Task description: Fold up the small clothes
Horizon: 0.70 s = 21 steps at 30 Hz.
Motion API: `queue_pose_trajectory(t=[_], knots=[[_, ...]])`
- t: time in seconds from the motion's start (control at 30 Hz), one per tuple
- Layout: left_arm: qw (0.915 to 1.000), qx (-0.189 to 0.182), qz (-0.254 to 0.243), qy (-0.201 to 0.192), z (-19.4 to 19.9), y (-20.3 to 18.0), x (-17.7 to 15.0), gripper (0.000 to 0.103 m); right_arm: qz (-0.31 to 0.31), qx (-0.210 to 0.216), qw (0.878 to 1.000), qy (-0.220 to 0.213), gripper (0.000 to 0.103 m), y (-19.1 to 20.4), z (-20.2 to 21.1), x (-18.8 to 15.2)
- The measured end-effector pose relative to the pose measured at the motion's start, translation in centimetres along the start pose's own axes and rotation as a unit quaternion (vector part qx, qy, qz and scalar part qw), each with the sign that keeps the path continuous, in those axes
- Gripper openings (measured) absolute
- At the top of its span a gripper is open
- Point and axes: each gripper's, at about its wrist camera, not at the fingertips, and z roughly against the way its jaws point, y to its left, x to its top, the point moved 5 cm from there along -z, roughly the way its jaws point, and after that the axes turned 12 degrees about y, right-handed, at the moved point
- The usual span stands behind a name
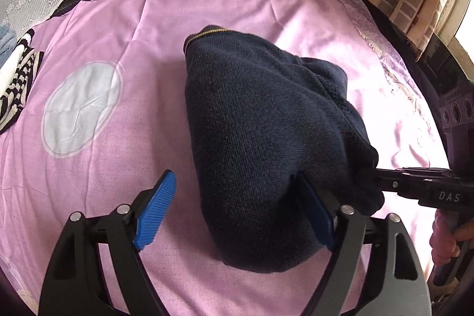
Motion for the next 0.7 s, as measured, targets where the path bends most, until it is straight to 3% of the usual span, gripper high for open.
queue_pose_trajectory(t=[0.1, 0.2, 0.3, 0.5, 0.7], knots=[[0.9993, -0.018, 0.027, -0.017, 1.5, 1.1, 0.3, 0.08, 0.037, -0.005, 0.999, -0.023, 0.014, 2.4, 1.6, 0.9], [0.9982, -0.021, 0.053, -0.02, 1.8, 2.7, 0.4, 0.079, 0.059, -0.011, 0.997, -0.042, 0.025, 4.3, 2.5, 3.1], [0.9971, -0.029, 0.07, -0.011, 1.3, 3.7, -0.1, 0.081, 0.081, -0.03, 0.995, -0.046, 0.026, 6.2, 1.8, 6.0], [0.9953, -0.044, 0.086, -0.009, 0.1, 4.4, -1.0, 0.087, 0.1, -0.062, 0.993, -0.022, 0.026, 8.7, -2.1, 9.4], [0.9959, -0.032, 0.083, -0.015, -1.3, 5.0, -1.4, 0.093, 0.085, -0.085, 0.993, 0.002, 0.024, 7.6, -5.8, 9.5]])
